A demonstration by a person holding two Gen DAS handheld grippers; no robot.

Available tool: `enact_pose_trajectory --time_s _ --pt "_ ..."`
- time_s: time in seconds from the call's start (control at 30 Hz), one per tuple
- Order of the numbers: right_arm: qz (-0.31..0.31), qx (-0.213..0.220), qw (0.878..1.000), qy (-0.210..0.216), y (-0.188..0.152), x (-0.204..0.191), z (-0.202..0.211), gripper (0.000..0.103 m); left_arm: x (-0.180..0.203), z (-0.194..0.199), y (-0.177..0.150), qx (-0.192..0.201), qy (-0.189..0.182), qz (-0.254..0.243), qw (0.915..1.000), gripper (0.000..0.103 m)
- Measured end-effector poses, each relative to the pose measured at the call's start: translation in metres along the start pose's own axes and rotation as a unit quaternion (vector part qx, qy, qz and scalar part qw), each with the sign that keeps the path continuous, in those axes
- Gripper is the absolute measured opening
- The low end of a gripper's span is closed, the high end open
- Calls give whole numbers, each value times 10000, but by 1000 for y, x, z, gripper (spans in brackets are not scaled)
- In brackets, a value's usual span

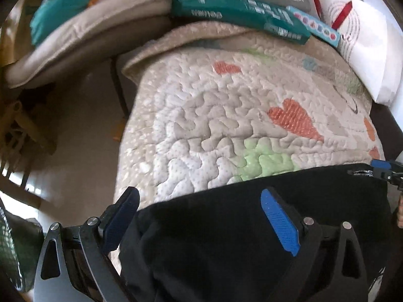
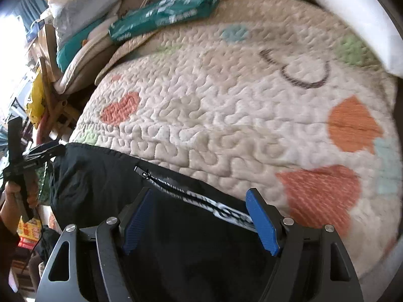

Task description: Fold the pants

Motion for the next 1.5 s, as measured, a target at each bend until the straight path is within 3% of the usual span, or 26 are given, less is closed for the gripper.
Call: enact_pose_trajectory --time_s 0.17,0.23,0.3,0.33,0.4,0.43,0.6,0.8,0.97,1.17,1.3,1.5 --pt "451 -204 9985 -212 2 -12 -29 82 12 -18 -2 -195 13 -487 9986 97" --pt "612 -206 9976 -258 3 -17 -32 83 12 -18 -2 -210 -130 -492 9985 89" --pt "709 -217 9968 -298 3 -20 -33 77 13 -12 -2 -108 -149 -452 9988 59" --pt "763 -224 9964 -284 2 -23 -33 62 14 -9 -3 -81 -158 -489 9986 51" --pt "818 -254 9961 -218 0 -26 -31 40 20 -3 -4 -63 -153 -613 9980 16" --pt "783 -286 9964 -119 -1 -26 -30 27 24 -1 -5 -115 -226 -664 9975 8" --pt "649 -214 9976 87 -8 -29 -14 17 46 14 -4 64 257 -982 9948 6" --pt "664 17 9978 23 -17 -40 17 16 53 49 -6 400 367 -931 9942 6" --pt "829 113 9964 -150 -40 -57 51 16 65 91 -27 723 486 -1086 9903 6" --pt "959 79 9943 -462 -100 -72 90 9 80 146 -79 1038 408 -1205 9864 6" --pt "790 -25 9956 -503 -149 -73 104 2 90 174 -132 1191 435 -1226 9843 0" --pt "689 -280 9968 -281 -213 -85 114 2 91 181 -195 1011 473 -1211 9863 0"
Point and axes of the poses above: each gripper's, at about its wrist camera, not at the fingertips, and z roughly against the way its jaws point, x to its right, y to its top, the point moved 2 cm from there along -z, roughly the way its jaws point, and after that the axes turned 4 degrees about -x, right-handed, at the moved point
